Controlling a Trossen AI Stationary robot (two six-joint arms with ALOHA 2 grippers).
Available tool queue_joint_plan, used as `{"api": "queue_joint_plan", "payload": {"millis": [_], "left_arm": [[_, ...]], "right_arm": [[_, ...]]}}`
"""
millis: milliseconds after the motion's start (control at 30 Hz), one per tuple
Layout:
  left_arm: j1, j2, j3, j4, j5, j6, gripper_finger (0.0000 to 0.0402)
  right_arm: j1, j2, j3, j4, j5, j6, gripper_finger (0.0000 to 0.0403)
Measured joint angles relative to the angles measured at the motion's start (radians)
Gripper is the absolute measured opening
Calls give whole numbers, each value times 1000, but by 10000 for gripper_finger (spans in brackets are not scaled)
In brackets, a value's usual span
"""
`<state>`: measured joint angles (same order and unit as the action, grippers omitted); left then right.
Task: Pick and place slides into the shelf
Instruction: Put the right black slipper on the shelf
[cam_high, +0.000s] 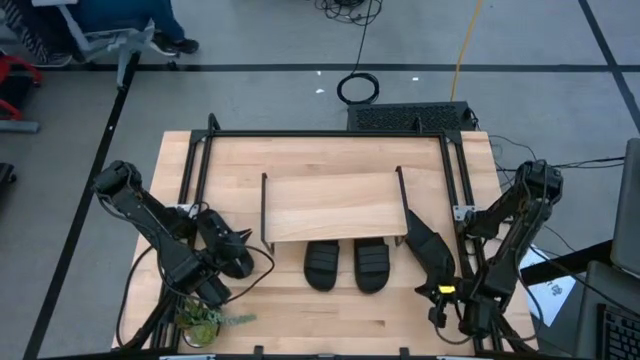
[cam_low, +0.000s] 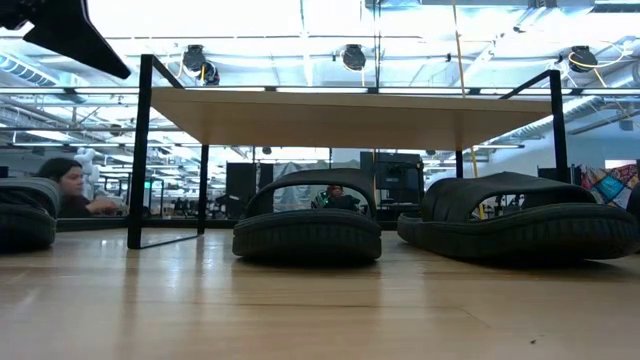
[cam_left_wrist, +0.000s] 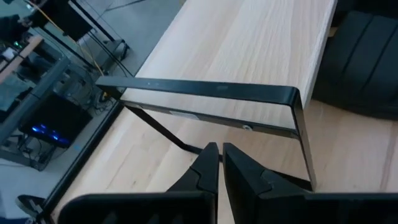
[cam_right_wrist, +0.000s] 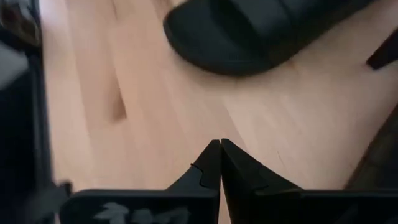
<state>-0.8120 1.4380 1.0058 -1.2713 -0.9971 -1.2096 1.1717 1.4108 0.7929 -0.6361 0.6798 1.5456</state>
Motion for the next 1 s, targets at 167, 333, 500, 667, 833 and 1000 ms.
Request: {"api": "queue_joint_plan", "payload": {"millis": [167, 333, 500, 667, 833, 1000], "left_arm": [[0, 0, 0, -1, -27, 73, 21], [0, 0, 0, -1, -79, 178, 21], [0, 0, 0, -2, -96, 221, 21], [0, 0, 0, -2, -96, 302, 21], [0, 0, 0, -3, -78, 355, 21], [0, 0, 0, -6, -77, 382, 21]], "right_arm": [[12, -20, 0, -14, 166, 150, 0], [14, -105, 0, -28, 175, 339, 0], [31, -132, 1, -94, 49, 586, 0], [-1, -138, 1, -86, -29, 601, 0], [-24, -118, 1, -181, -166, 515, 0], [-24, -82, 1, -182, -366, 289, 0]]}}
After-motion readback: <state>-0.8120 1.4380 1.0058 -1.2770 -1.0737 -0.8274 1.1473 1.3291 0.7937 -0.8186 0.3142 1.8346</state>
